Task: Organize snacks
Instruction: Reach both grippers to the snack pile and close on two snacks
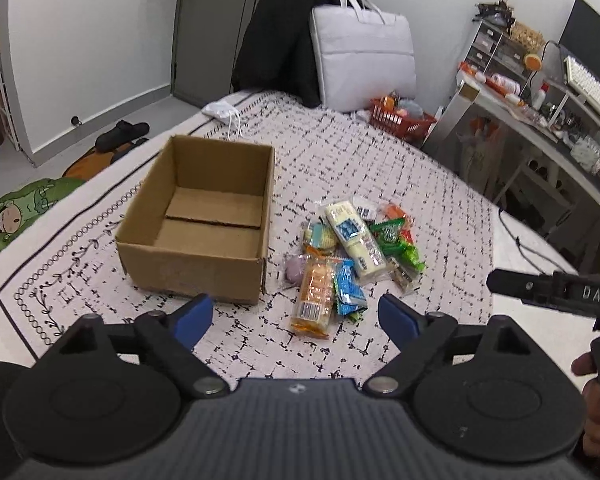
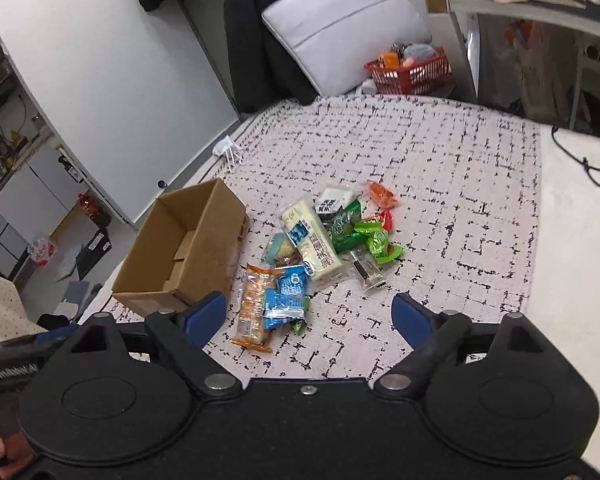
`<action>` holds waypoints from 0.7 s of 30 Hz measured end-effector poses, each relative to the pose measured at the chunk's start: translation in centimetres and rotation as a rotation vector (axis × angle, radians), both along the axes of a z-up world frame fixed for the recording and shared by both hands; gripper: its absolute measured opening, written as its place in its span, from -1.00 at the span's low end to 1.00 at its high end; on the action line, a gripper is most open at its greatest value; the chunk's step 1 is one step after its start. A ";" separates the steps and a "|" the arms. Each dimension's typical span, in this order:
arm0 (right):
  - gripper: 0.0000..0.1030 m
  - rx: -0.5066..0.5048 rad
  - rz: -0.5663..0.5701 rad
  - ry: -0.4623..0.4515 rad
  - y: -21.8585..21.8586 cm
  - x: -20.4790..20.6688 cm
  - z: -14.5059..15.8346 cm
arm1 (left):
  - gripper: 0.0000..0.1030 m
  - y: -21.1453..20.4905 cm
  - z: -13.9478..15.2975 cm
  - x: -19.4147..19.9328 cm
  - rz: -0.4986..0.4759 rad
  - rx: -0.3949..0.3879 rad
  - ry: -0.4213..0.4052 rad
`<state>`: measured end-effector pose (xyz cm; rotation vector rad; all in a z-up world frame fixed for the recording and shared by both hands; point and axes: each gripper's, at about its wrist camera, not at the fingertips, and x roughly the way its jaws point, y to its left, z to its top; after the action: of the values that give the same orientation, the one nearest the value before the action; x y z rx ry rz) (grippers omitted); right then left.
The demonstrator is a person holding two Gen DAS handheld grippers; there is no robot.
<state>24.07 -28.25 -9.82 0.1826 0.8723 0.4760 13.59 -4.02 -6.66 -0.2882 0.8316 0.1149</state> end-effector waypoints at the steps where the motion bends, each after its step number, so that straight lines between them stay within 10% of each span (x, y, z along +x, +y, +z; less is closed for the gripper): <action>1: 0.72 0.001 0.003 0.011 0.0 0.4 -0.4 | 0.64 -0.1 -0.4 0.3 -0.001 0.003 0.010; 21: 0.37 -0.027 0.002 0.095 1.9 7.8 -5.4 | 0.25 -1.8 -7.5 7.3 -0.030 -0.010 0.167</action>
<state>31.89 -26.35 -15.21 0.1808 0.9710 0.4607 20.90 -5.85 -14.16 -0.2776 1.0021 0.1082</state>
